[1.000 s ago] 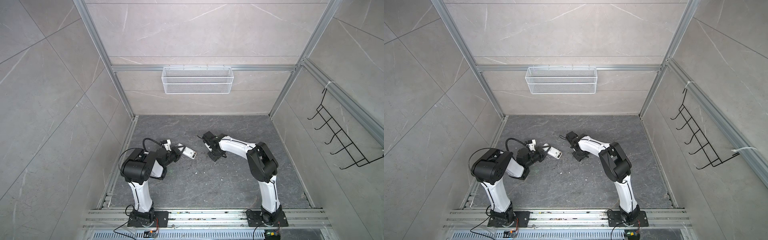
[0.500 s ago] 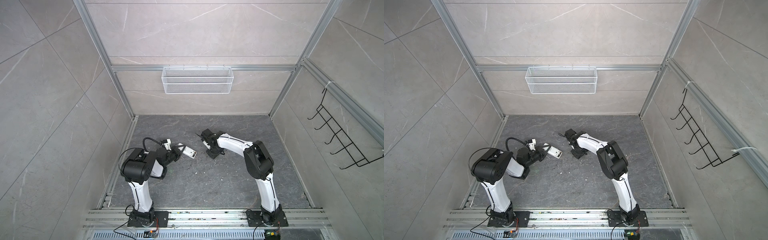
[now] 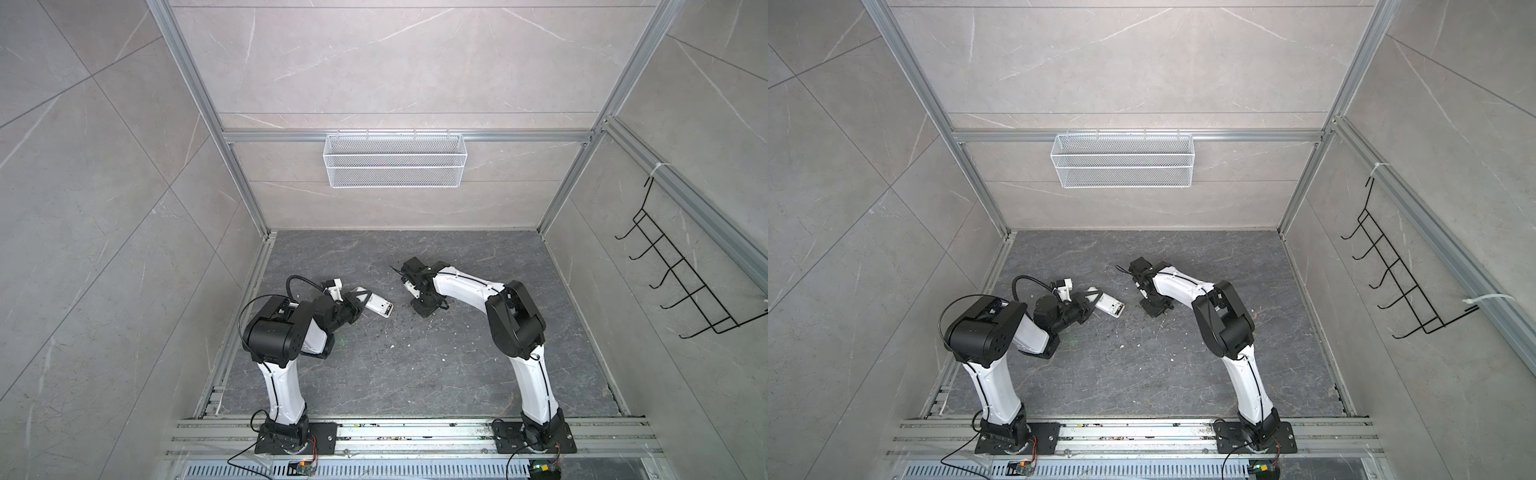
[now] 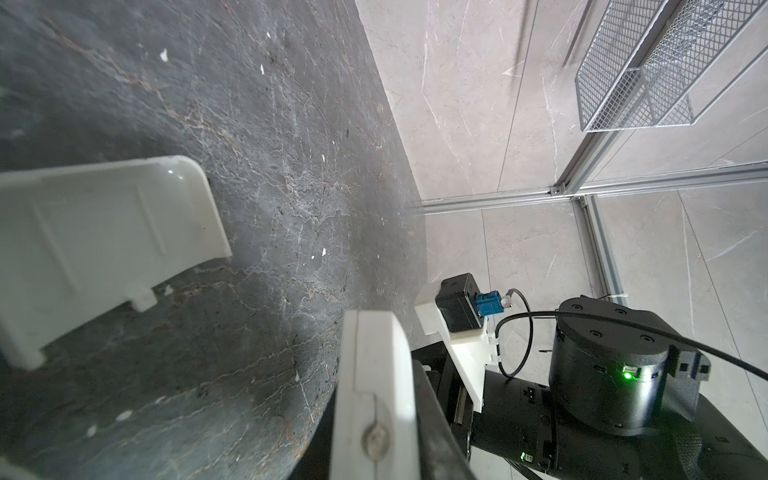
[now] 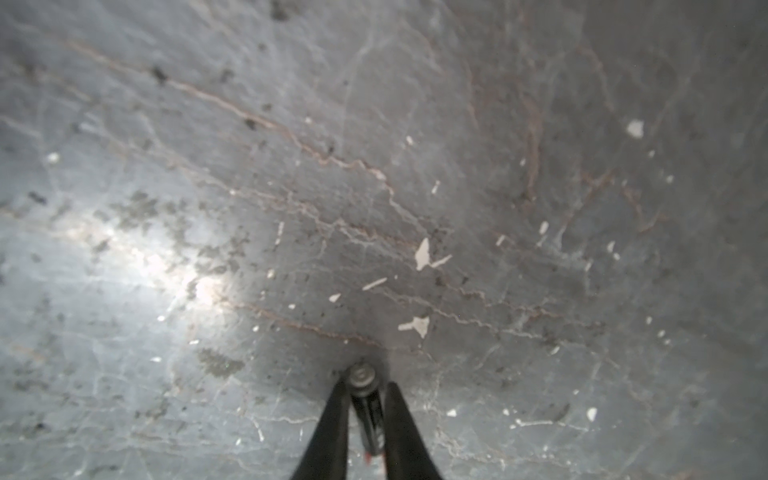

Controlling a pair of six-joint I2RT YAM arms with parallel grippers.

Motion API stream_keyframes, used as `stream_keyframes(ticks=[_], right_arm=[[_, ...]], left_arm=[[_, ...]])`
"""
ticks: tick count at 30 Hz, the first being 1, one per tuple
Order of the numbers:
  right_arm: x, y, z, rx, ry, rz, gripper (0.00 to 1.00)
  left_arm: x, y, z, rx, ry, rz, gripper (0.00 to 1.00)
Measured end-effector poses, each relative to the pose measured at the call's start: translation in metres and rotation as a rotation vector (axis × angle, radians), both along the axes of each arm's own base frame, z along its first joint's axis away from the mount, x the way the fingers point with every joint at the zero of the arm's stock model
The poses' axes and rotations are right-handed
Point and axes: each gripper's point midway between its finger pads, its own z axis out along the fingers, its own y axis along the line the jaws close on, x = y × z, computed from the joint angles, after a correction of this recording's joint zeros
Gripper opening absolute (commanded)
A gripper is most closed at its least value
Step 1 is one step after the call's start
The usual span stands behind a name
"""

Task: Load the batteries into the remote control
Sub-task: 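Close the right gripper on the red-black battery and lift it upright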

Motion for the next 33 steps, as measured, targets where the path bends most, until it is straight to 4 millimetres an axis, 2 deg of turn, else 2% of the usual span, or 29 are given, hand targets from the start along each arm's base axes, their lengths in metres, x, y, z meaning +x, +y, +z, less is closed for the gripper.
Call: stream_keyframes(ticks=[4, 9, 13, 17, 19, 23, 24, 29, 33], right_arm=[[0.003, -0.003, 0.001, 0.012, -0.002, -0.068, 0.03], [0.006, -0.008, 0.001, 0.035, 0.010, -0.256, 0.07], [-0.001, -0.011, 0.000, 0.066, 0.014, -0.446, 0.09], [-0.016, -0.016, 0.000, 0.087, 0.016, -0.600, 0.10], [-0.022, -0.017, 0.000, 0.093, 0.014, -0.655, 0.15], [-0.025, -0.018, -0.001, 0.100, 0.001, -0.718, 0.36], [-0.026, -0.019, 0.000, 0.096, -0.005, -0.723, 0.38], [-0.034, -0.020, 0.000, 0.106, -0.012, -0.730, 0.38], [-0.042, -0.018, -0.001, 0.134, -0.003, -0.736, 0.29]], left_arm=[[0.001, 0.000, 0.001, -0.001, -0.005, 0.000, 0.00], [0.001, 0.000, 0.001, -0.001, -0.005, 0.000, 0.00], [0.002, -0.001, -0.001, -0.007, 0.006, -0.003, 0.00], [0.001, -0.002, -0.005, -0.008, 0.019, -0.011, 0.00], [0.001, -0.002, -0.005, -0.008, 0.019, -0.013, 0.00], [0.001, -0.002, -0.005, -0.008, 0.020, -0.013, 0.00], [0.001, -0.003, -0.005, -0.008, 0.019, -0.013, 0.00], [0.001, -0.003, -0.005, -0.008, 0.019, -0.014, 0.00], [0.000, -0.003, -0.005, -0.008, 0.020, -0.014, 0.00]])
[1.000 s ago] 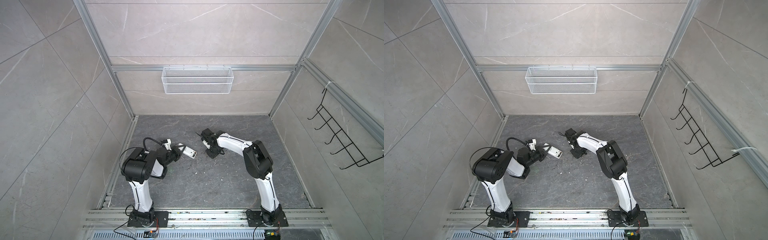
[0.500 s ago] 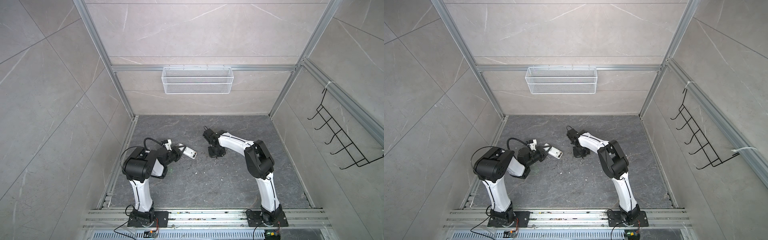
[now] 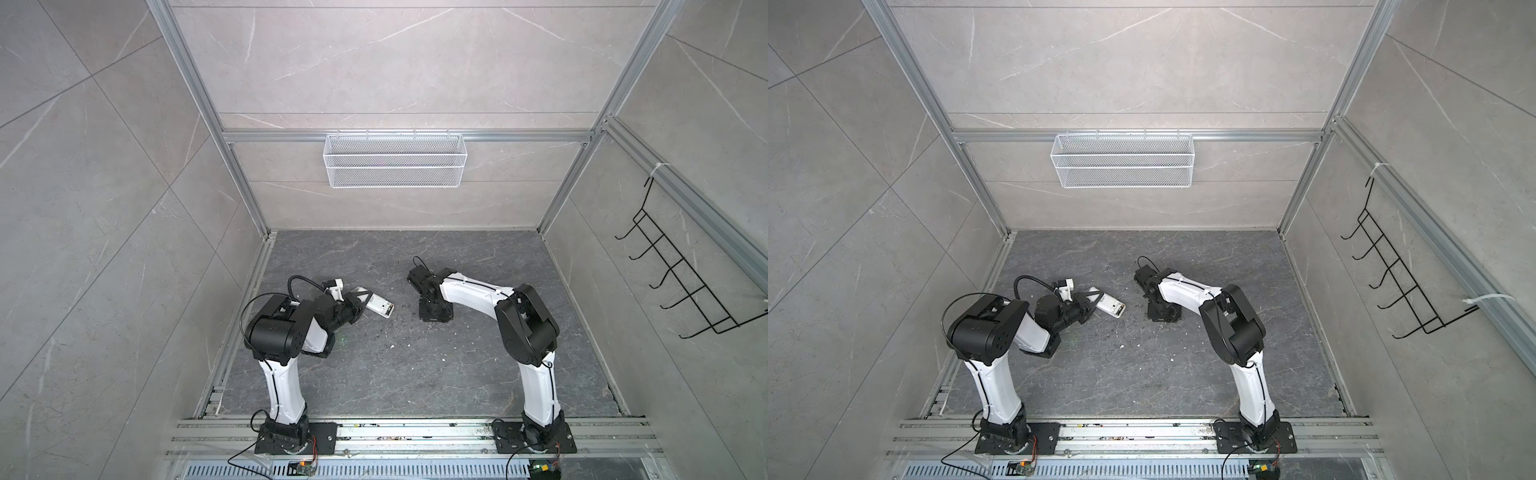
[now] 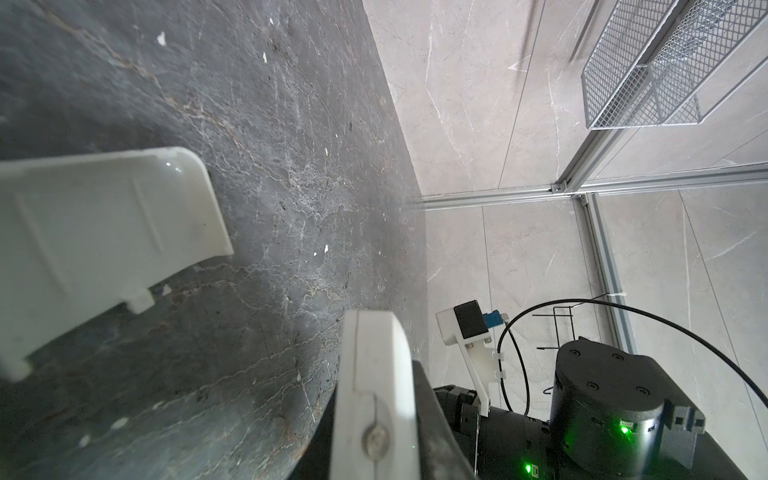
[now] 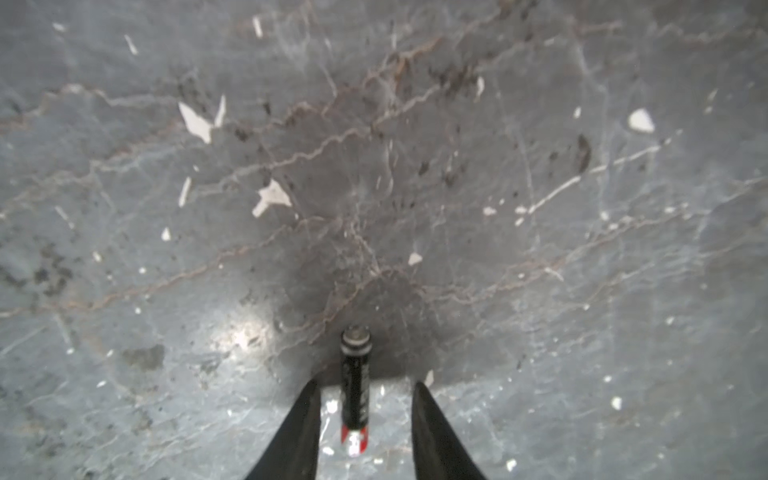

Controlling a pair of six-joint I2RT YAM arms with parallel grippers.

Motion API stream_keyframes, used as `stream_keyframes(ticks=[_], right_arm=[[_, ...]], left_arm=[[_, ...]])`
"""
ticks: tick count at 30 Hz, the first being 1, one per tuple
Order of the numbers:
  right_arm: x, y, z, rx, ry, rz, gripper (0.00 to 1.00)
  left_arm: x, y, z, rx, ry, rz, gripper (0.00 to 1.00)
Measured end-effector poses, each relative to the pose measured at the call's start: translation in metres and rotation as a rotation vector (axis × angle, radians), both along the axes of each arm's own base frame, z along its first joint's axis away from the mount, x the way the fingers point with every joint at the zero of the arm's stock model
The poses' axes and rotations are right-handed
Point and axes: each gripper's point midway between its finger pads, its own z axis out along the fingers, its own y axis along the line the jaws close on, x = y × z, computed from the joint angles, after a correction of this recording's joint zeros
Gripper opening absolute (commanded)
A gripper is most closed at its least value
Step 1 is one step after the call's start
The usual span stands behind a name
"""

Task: Load the batteries into the remote control
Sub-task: 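Close the right gripper on the red-black battery and lift it upright, then carry the held battery with the right gripper to the remote's compartment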

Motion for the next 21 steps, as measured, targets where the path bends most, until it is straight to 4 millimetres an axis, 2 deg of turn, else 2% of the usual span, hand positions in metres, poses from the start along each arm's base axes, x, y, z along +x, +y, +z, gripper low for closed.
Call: stream_keyframes(ticks=[3, 9, 14, 21], right_arm=[[-0.0001, 0.0045, -0.0005, 0.017, -0.004, -0.001, 0.18], [-0.0012, 0.0090, -0.0016, 0.028, -0.013, -0.015, 0.12], [-0.0012, 0.0090, -0.0009, 0.030, -0.013, -0.050, 0.00], [-0.0033, 0.0105, -0.0006, 0.030, 0.010, -0.123, 0.00]], left_arm=[[-0.0001, -0.0001, 0.0001, -0.003, 0.002, 0.000, 0.00], [-0.0002, -0.0002, 0.0001, -0.006, 0.005, 0.000, 0.00], [-0.0009, -0.0010, 0.0003, -0.009, 0.008, -0.006, 0.00], [0.0041, -0.0089, 0.0058, -0.027, -0.003, -0.037, 0.00]])
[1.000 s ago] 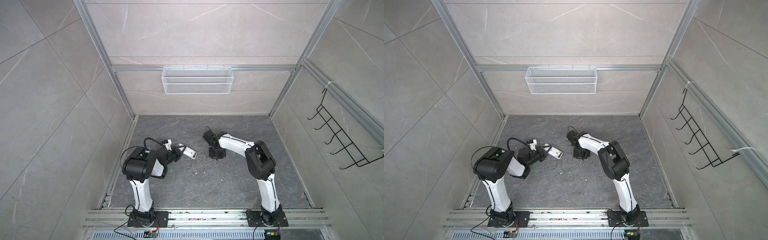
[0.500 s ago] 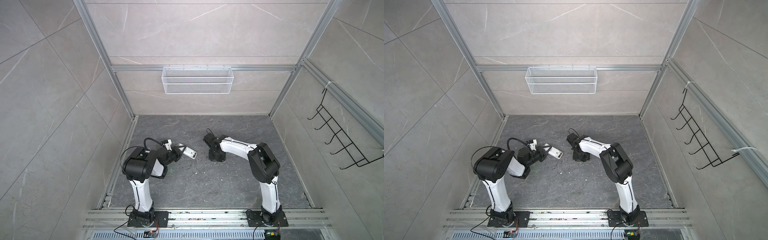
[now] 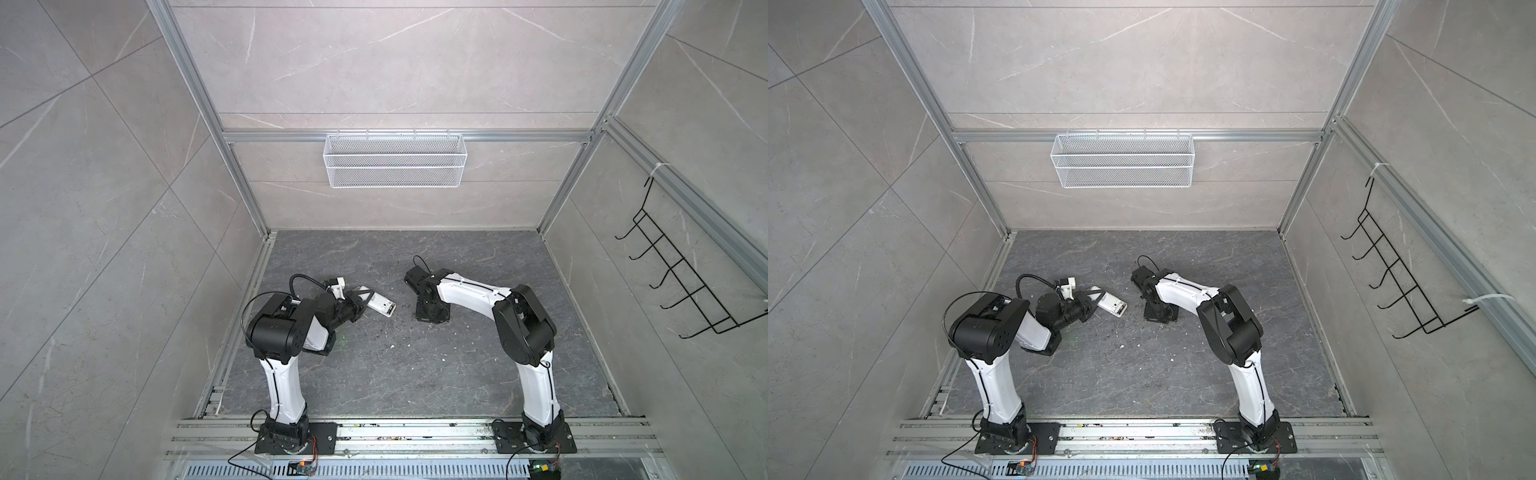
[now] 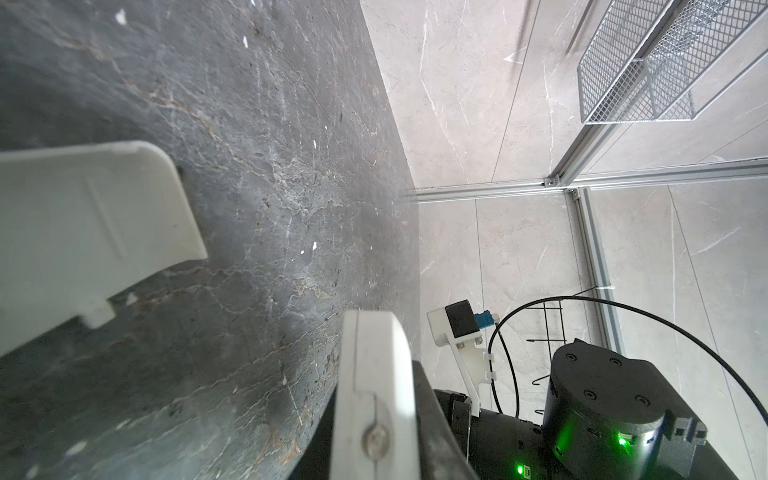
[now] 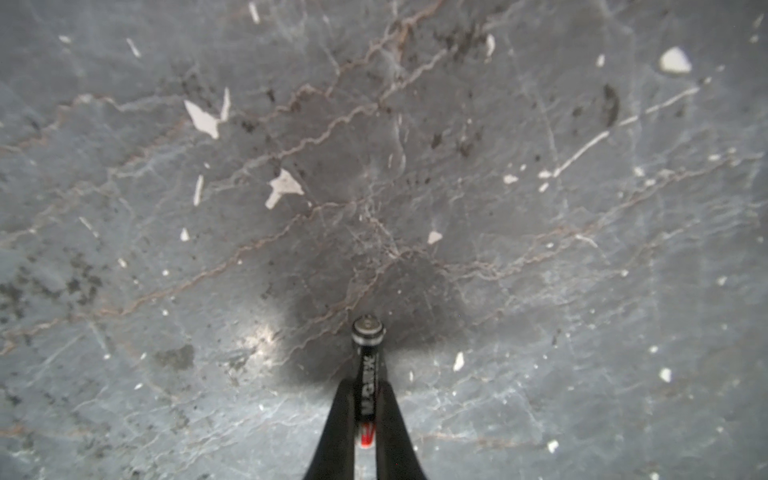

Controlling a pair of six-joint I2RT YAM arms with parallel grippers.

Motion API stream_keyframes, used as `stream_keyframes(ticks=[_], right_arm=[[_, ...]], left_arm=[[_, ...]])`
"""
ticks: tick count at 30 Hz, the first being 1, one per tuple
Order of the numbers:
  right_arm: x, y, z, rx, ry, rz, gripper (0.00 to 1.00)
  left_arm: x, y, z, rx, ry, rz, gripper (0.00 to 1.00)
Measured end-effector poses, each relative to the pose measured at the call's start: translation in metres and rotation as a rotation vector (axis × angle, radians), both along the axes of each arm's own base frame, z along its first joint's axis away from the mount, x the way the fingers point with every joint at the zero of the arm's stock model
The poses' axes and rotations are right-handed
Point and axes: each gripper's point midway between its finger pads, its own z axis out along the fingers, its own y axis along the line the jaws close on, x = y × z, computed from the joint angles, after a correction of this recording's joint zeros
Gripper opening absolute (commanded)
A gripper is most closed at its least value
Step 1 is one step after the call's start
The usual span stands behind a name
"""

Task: Load the batteries into the remote control
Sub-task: 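Carry the held battery with the right gripper to the remote's compartment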

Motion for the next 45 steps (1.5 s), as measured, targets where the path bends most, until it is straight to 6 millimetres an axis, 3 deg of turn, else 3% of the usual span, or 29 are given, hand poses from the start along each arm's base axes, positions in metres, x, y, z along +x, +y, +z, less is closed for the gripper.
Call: stream_keyframes(ticks=[10, 16, 22, 28, 36, 45], right_arm=[[-0.017, 0.014, 0.001, 0.175, 0.009, -0.140, 0.00], [-0.032, 0.020, 0.007, 0.315, 0.003, -0.224, 0.00], [-0.042, 0.023, 0.036, 0.452, -0.043, -0.291, 0.00], [-0.037, 0.038, 0.070, 0.589, -0.090, -0.310, 0.00], [-0.034, 0.068, 0.093, 0.711, -0.084, -0.289, 0.00], [-0.031, 0.072, 0.099, 0.743, -0.087, -0.308, 0.00]], left_arm=[[-0.017, -0.019, -0.005, -0.008, 0.024, -0.091, 0.00], [-0.012, -0.040, -0.016, -0.049, 0.063, -0.189, 0.00], [-0.014, -0.053, -0.011, -0.044, 0.036, -0.226, 0.00], [-0.009, -0.074, 0.006, -0.060, -0.022, -0.270, 0.00], [-0.015, -0.086, 0.010, -0.062, -0.036, -0.298, 0.00], [-0.016, -0.088, 0.010, -0.054, -0.049, -0.304, 0.00]])
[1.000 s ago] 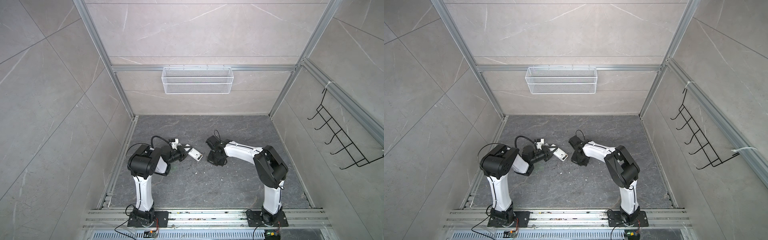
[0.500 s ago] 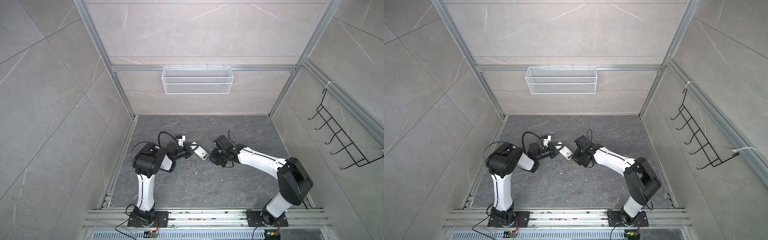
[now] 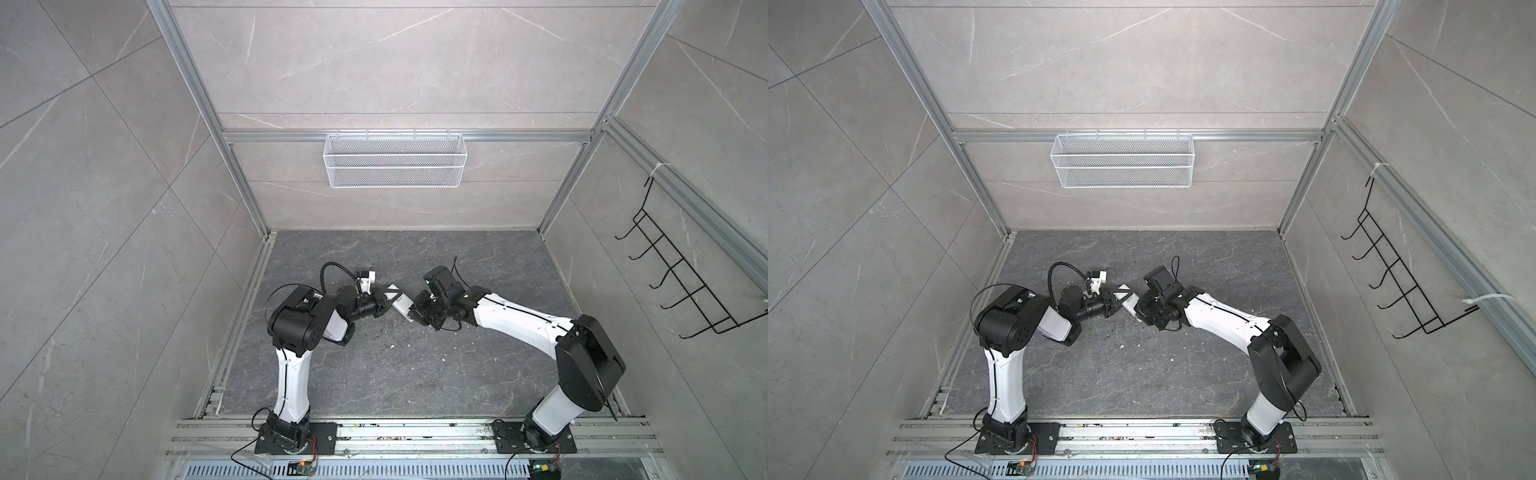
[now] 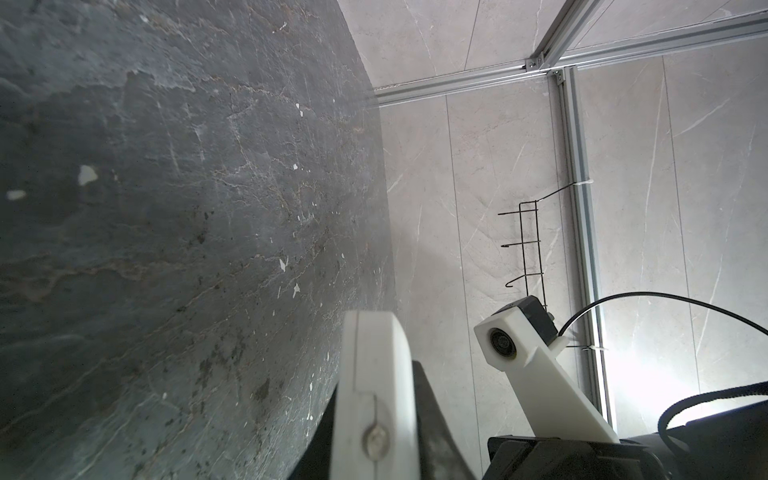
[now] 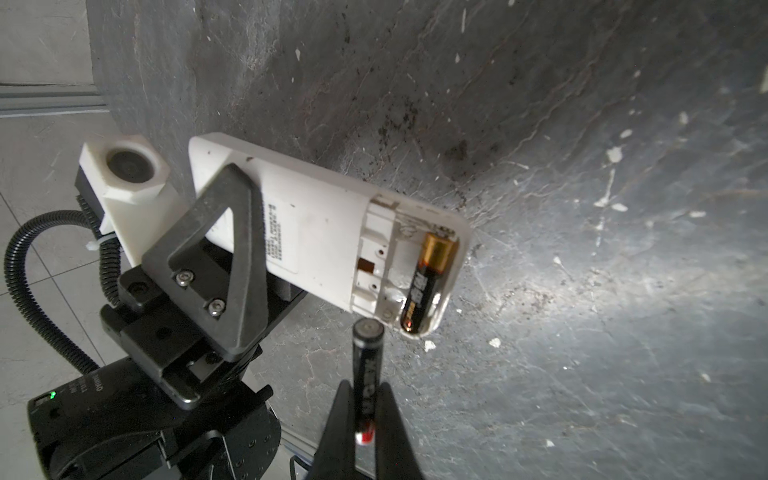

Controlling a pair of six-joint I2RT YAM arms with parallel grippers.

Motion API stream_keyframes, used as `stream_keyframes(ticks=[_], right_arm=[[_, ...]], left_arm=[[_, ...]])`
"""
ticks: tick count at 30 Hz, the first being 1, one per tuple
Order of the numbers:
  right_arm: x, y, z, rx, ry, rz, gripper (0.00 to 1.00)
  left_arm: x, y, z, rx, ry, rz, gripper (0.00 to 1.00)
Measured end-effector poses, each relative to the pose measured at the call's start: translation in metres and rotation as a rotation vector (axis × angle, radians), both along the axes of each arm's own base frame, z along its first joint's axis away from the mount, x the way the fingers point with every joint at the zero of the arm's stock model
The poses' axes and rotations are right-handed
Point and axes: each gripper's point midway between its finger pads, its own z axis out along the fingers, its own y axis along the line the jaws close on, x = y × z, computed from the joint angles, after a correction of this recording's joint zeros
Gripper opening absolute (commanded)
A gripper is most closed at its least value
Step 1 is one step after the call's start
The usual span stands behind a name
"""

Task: Load the batteries into the remote control
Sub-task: 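Carry the held battery with the right gripper to the remote's compartment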

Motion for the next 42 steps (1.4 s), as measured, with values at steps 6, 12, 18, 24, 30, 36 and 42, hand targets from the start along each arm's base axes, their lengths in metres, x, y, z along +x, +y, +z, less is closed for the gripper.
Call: stream_keyframes(ticks=[6, 12, 18, 24, 30, 36, 42], right_arm=[[0.004, -0.003, 0.001, 0.016, 0.014, -0.021, 0.00], [0.011, -0.004, 0.004, 0.054, 0.026, -0.052, 0.00], [0.015, 0.003, 0.009, 0.108, 0.031, -0.058, 0.00], [0.013, 0.004, 0.004, 0.137, 0.050, -0.070, 0.00], [0.014, -0.001, -0.002, 0.141, 0.064, -0.083, 0.00], [0.015, -0.006, -0.007, 0.146, 0.071, -0.094, 0.00], [0.020, -0.005, -0.009, 0.171, 0.079, -0.101, 0.00]], left_arm=[[0.000, 0.000, 0.000, 0.000, -0.001, 0.000, 0.00], [-0.001, -0.002, 0.009, -0.005, -0.025, -0.005, 0.00], [-0.001, -0.002, 0.016, -0.009, -0.047, -0.006, 0.00], [-0.001, -0.002, 0.015, -0.009, -0.046, -0.006, 0.00], [-0.001, -0.002, 0.015, -0.010, -0.043, -0.006, 0.00], [-0.001, -0.002, 0.015, -0.013, -0.038, -0.006, 0.00], [0.001, -0.003, 0.017, -0.019, -0.034, -0.008, 0.00]])
